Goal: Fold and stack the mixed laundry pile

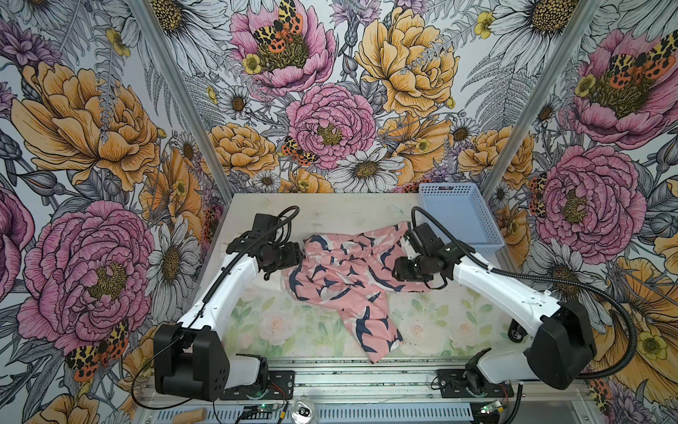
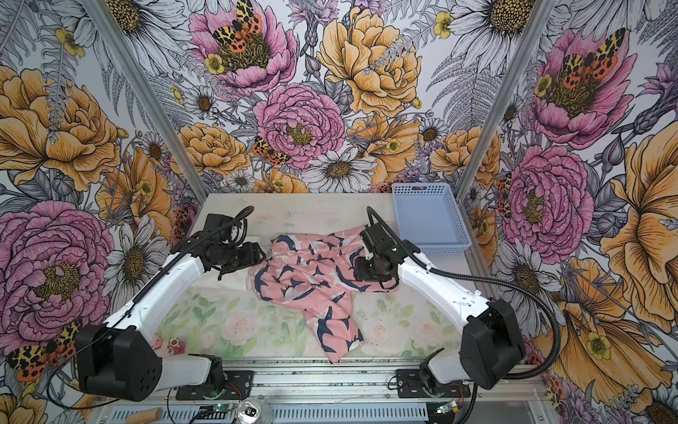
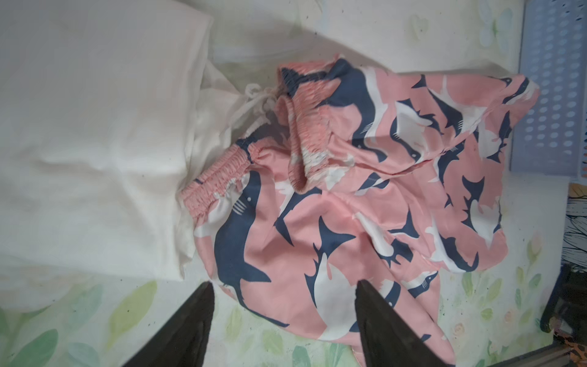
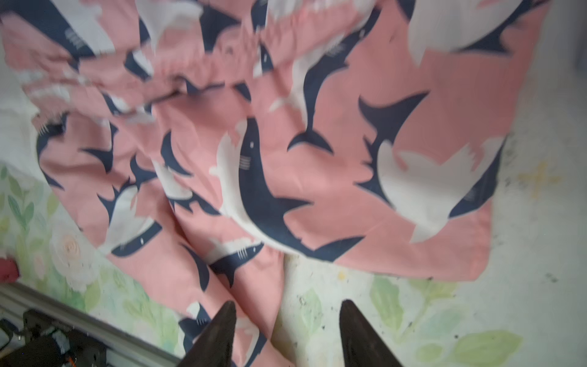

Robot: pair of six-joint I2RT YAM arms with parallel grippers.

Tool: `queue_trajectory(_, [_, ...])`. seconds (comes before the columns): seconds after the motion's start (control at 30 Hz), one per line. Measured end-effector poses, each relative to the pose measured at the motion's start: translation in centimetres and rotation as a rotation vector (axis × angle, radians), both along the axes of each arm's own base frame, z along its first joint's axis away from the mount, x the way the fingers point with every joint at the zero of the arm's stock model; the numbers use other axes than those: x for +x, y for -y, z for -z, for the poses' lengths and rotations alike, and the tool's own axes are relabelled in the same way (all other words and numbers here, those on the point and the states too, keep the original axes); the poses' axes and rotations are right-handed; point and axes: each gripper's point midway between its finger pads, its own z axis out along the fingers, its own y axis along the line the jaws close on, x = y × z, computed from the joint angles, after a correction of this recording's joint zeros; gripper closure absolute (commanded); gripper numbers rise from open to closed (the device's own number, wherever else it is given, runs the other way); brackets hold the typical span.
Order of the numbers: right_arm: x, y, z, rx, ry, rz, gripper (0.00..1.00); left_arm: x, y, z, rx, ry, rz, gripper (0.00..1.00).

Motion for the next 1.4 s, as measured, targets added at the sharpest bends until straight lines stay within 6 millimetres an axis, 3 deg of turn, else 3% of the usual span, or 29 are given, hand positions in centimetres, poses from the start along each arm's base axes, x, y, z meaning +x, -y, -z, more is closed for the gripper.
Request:
queue_trajectory(0.07, [-3.3, -0.8, 1.8, 0.010, -0.069, -0.015, 0.42, -1.5, -0.3, 2.3, 0.011, -0.063, -0.009, 0.28])
queue_trajectory(0.17, [-6.5, -1.8, 3.5, 0.015, -0.136, -0.045, 0.39, -3.1, -0.7, 5.0, 0.026, -0.145, -0.019, 0.28])
queue_trajectory(0.33, [-10.1, -3.7, 5.8, 0.037, -0.202, -0.098, 0.36, -2.8, -0.6, 6.2, 0.030, -0.164, -0.019, 0.28])
queue_trajectory(0.37, [-10.5, -4.2, 6.0, 0.038, -0.210, -0.111, 0.39, -2.6, -0.6, 6.4, 0.029, -0.164, -0.018, 0.28])
queue_trajectory(0.43, [-11.2, -5.2, 7.0, 0.026, -0.220, -0.146, 0.64, -2.4, -0.5, 7.0, 0.032, -0.176, -0.015, 0.29])
queue_trajectory(0.47, [-11.4, -5.4, 7.5, 0.016, -0.229, -0.151, 0.76, -2.3, -0.4, 7.4, 0.034, -0.186, -0.014, 0.33])
queue_trajectory(0.5, [-11.7, -5.3, 8.2, -0.001, -0.237, -0.158, 0.95, -2.2, -0.4, 7.8, 0.038, -0.195, -0.014, 0.38])
queue_trajectory(0.53, [-11.8, -4.8, 8.8, -0.025, -0.242, -0.151, 1.00, -2.2, -0.4, 8.2, 0.041, -0.204, -0.013, 0.44])
queue_trajectory(0.57, [-11.9, -4.2, 9.1, -0.048, -0.243, -0.143, 1.00, -2.2, -0.4, 8.4, 0.046, -0.210, -0.010, 0.50])
queue_trajectory(0.67, [-11.1, -1.5, 8.1, -0.105, -0.206, -0.092, 1.00, -2.2, -0.4, 8.6, 0.054, -0.214, -0.003, 0.80])
queue_trajectory(0.73, [-10.0, 0.3, 5.8, -0.124, -0.153, -0.056, 1.00, -2.2, -0.3, 8.5, 0.056, -0.207, 0.004, 0.98])
queue_trajectory(0.77, [-9.6, 0.9, 4.7, -0.129, -0.132, -0.045, 1.00, -2.2, -0.3, 8.5, 0.059, -0.203, 0.011, 1.00])
queue_trajectory(0.9, [-7.3, 3.2, -0.1, -0.178, -0.026, -0.021, 1.00, -2.2, 0.2, 7.5, 0.049, -0.170, 0.022, 1.00])
queue_trajectory(1.03, [-7.3, 5.3, -1.8, -0.273, -0.013, -0.049, 1.00, -2.8, 1.0, 5.5, 0.025, -0.115, 0.027, 1.00])
queue_trajectory(1.07, [-7.8, 5.7, -1.7, -0.294, -0.031, -0.065, 0.95, -3.1, 1.2, 4.9, 0.018, -0.100, 0.024, 1.00])
queue_trajectory(1.23, [-9.8, 8.7, -0.4, -0.465, -0.159, -0.091, 0.53, -4.0, 2.1, 3.5, -0.007, -0.069, 0.022, 0.51])
queue_trajectory(1.3, [-9.4, 9.7, -1.1, -0.498, -0.145, -0.070, 0.43, -3.9, 2.9, 4.1, -0.001, -0.090, 0.047, 0.43])
queue_trajectory(1.4, [-6.7, 10.6, -3.2, -0.458, -0.061, 0.026, 0.37, -2.8, 5.2, 4.9, 0.016, -0.115, 0.122, 0.42])
